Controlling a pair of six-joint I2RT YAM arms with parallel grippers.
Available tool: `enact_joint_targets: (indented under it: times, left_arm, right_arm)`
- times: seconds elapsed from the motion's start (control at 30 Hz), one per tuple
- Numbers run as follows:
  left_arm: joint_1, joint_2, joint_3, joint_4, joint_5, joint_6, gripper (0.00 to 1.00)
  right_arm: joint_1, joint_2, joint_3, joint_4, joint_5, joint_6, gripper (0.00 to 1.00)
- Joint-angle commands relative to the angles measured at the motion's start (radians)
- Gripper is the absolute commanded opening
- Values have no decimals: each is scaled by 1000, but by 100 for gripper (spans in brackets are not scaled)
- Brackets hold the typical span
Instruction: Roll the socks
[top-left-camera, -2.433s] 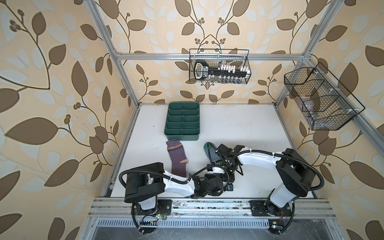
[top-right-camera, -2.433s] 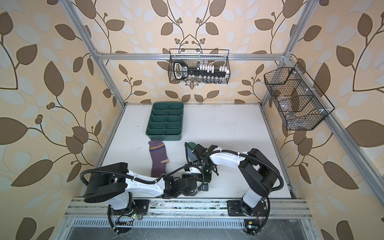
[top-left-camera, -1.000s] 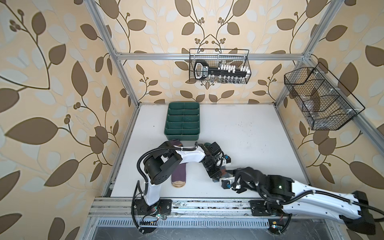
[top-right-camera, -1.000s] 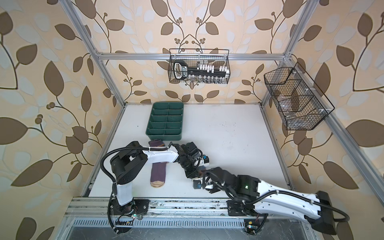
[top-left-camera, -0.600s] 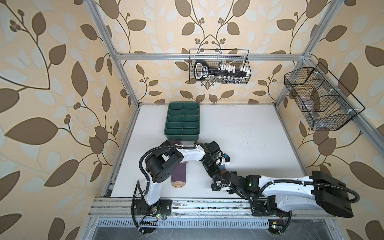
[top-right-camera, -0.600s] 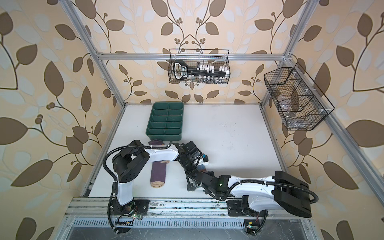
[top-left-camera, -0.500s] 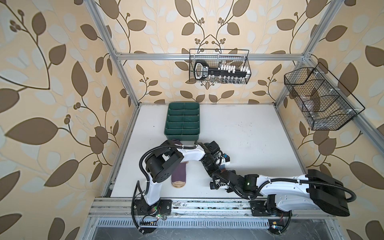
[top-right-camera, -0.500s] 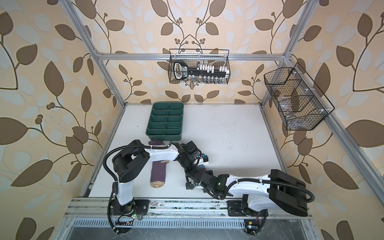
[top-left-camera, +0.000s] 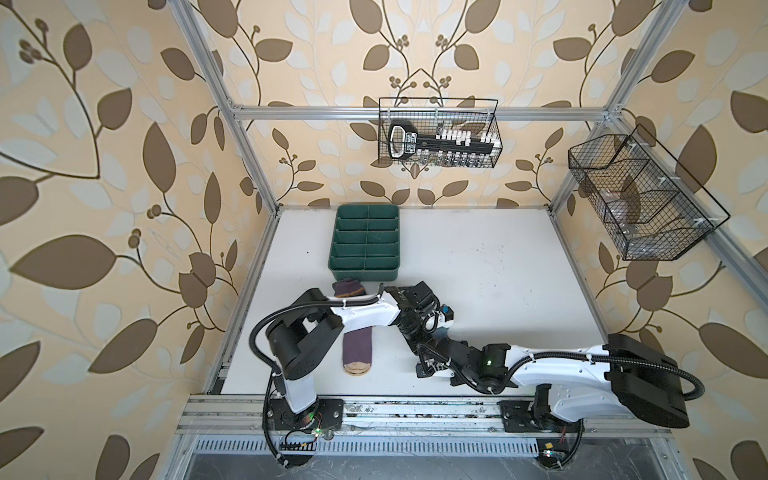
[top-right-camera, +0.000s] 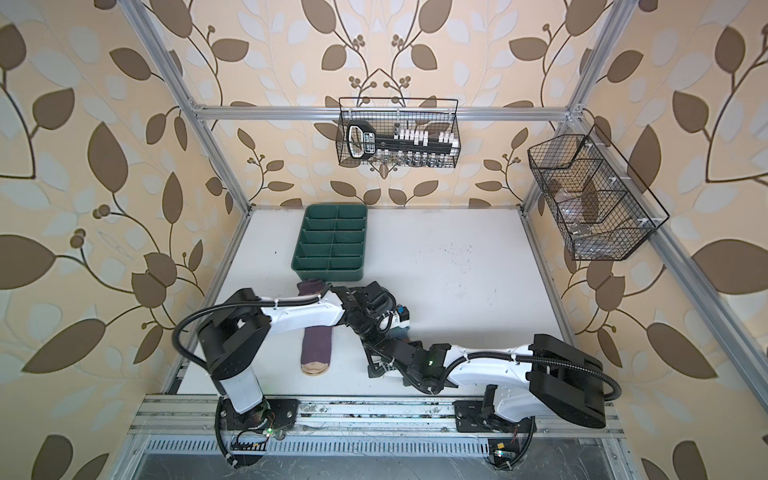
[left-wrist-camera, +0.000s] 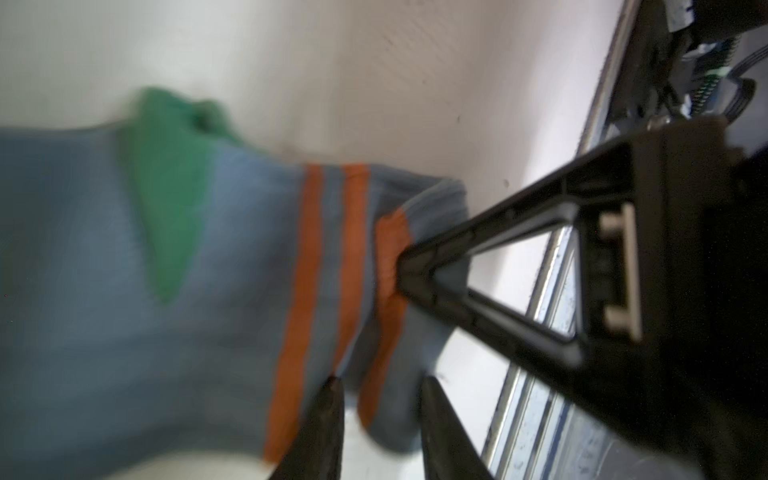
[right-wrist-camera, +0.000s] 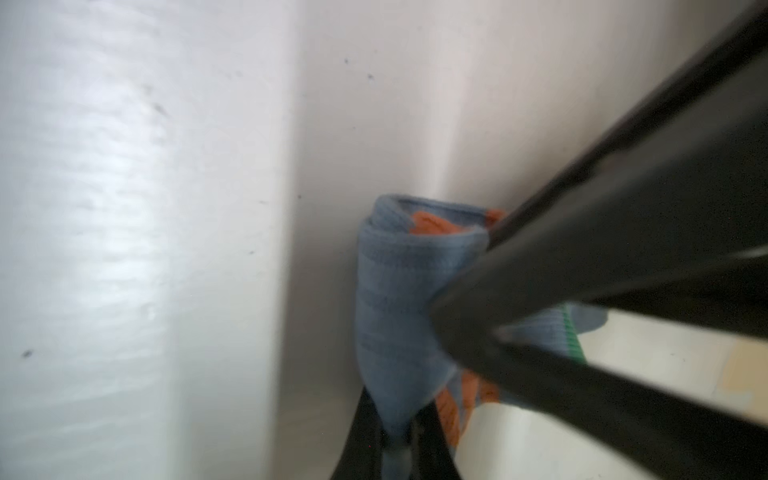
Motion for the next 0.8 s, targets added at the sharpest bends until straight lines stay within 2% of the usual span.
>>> enact_joint_targets:
  times: [0.0,0.1,0.17,0.3,0.43,0.53,0.6,0.67,0.77]
  left_arm:
    - [26,-239,-58,24,-265,-10,36]
    - [33,-494,-158,77,-485,5,50]
    - [33,-648,-210,79,-574,49,58]
    - [33,-901,-235,-41,-514,194,63]
    - [33,-1055,-213,-138,-417,343,61]
    - [26,-1080,-211,-133,-340,406,60]
    - [11,-1054,-226,-107,-347,430,59]
    - [-31,-1011,-250,-70,-386,457,59]
    - [-191,-941,-329,34,-542,506,59]
  right_arm:
    - [-19,40,68,-267,-165,85,0]
    - [-61,80,150,-376,-286,108,0]
    - [-103,113,196,-425,-399,105,0]
    - [-170,193,259,-480,-552,62,0]
    - [-261,305,314,-501,-647,17,0]
    - [-316,394,372,-525,-700,10,3]
    - [-344,460,410,-538,-728,3,5]
    - [-369,524,449,-555,-753,-10,5]
    - [-390,564,497,-589,-783,-39,5]
